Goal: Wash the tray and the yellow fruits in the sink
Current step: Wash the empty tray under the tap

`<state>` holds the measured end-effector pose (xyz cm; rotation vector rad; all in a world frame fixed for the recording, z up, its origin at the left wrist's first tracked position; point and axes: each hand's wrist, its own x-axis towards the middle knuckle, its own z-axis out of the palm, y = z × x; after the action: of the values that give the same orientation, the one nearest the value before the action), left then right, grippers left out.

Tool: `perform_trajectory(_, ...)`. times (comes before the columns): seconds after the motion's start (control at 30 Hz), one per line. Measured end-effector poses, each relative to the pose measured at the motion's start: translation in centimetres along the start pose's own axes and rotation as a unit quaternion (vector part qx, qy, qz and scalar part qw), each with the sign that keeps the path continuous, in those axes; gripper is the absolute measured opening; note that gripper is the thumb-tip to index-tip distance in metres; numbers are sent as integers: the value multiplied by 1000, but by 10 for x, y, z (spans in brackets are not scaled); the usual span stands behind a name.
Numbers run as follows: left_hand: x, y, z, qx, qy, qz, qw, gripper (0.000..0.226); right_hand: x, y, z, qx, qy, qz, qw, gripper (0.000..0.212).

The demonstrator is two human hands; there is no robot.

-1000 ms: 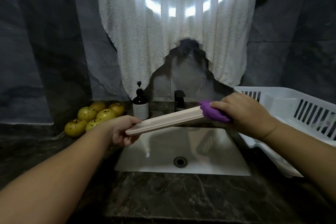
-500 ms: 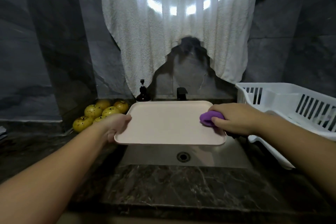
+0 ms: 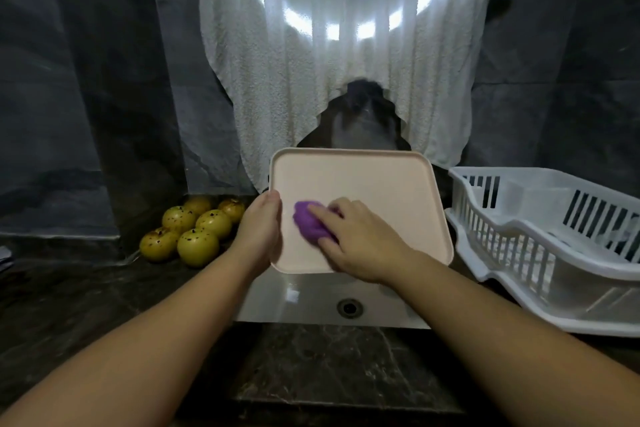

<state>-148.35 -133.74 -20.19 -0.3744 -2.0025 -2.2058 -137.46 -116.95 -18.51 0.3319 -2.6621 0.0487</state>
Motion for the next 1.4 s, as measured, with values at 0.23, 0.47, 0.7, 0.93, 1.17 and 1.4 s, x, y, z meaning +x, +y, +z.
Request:
perform_trajectory(0.23, 9, -8, -25, 22, 31, 19, 999, 32, -24, 87, -4, -26, 54, 111, 992, 56)
perform_trajectory(0.47, -6, -19, 29, -44, -39, -13, 998, 30, 39, 38, -3, 65, 163, 140, 975, 50)
perform_trajectory(0.7, 10, -6, 29, -110, 5, -16, 994, 31, -6, 45, 10, 55, 47, -28, 997, 48)
perform_trajectory(0.93, 3, -30, 41, -35, -47, -18, 998, 31, 34, 66, 4, 85, 185, 196, 959, 48)
perform_trajectory(1.17, 26, -32, 42, -65, -14, -19, 998, 32, 12, 55, 11, 71, 12, 47, 996, 50)
perform_trajectory(1.4, 36, -42, 52, 29, 5, -17, 999, 26, -8, 155, -51, 6, 29, 201, 979, 53)
